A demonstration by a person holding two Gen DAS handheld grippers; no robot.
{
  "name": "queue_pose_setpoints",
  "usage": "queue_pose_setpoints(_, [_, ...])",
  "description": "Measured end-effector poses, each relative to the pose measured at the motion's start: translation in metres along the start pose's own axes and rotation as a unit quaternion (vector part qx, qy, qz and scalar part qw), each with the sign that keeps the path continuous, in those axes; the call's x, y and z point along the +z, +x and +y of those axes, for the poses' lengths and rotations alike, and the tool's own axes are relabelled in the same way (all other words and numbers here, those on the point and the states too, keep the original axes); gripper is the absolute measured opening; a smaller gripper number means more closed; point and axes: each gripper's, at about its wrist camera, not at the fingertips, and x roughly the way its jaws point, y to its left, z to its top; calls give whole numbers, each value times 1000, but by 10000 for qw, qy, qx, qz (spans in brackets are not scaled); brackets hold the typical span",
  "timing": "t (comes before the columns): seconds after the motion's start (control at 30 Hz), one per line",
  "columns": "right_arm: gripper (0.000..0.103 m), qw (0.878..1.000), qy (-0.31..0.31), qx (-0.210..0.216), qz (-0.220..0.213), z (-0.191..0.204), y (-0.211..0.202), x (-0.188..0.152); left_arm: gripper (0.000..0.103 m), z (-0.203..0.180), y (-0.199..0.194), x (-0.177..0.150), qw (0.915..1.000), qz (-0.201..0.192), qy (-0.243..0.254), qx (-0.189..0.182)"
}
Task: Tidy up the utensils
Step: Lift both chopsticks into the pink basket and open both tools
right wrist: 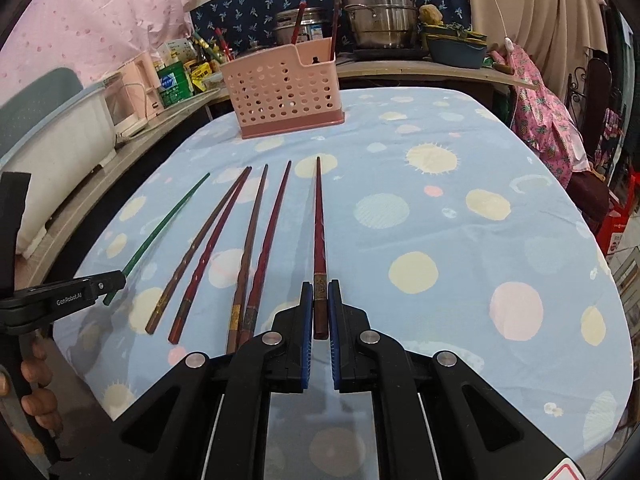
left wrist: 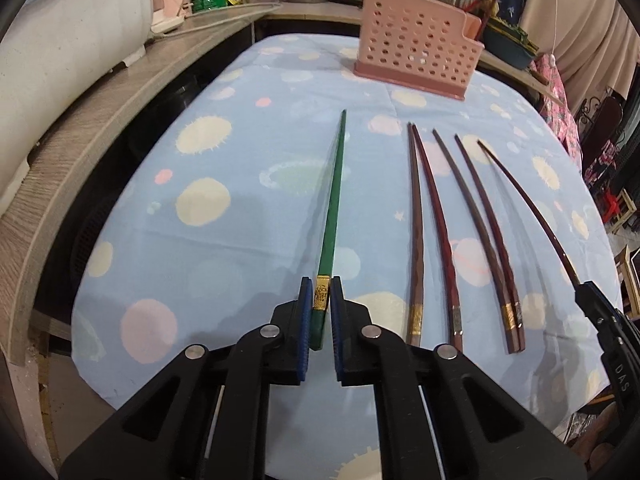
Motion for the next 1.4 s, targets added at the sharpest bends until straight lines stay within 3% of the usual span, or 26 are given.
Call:
queue_pose_setpoints(0.47, [7,9917,267,270,-1230,-20,-53,110,7,18,-68,92,9944,-1029,-227,-55])
queue_pose_setpoints(0.97, [7,9799,351,656,-1850,-15,-53,215,7,13,-95,194,9867,-1534,-351,-413])
queue_pose_setpoints(1.17, [7,9714,322,812,-2206,0,-55,262,6,2,-121,239,9791,-1905,-373,-614])
queue_pose_setpoints(1.4, [7,9625,313,973,-2514,16,-42,322,6,-21,-151,296,9644,-2506,-427,-725])
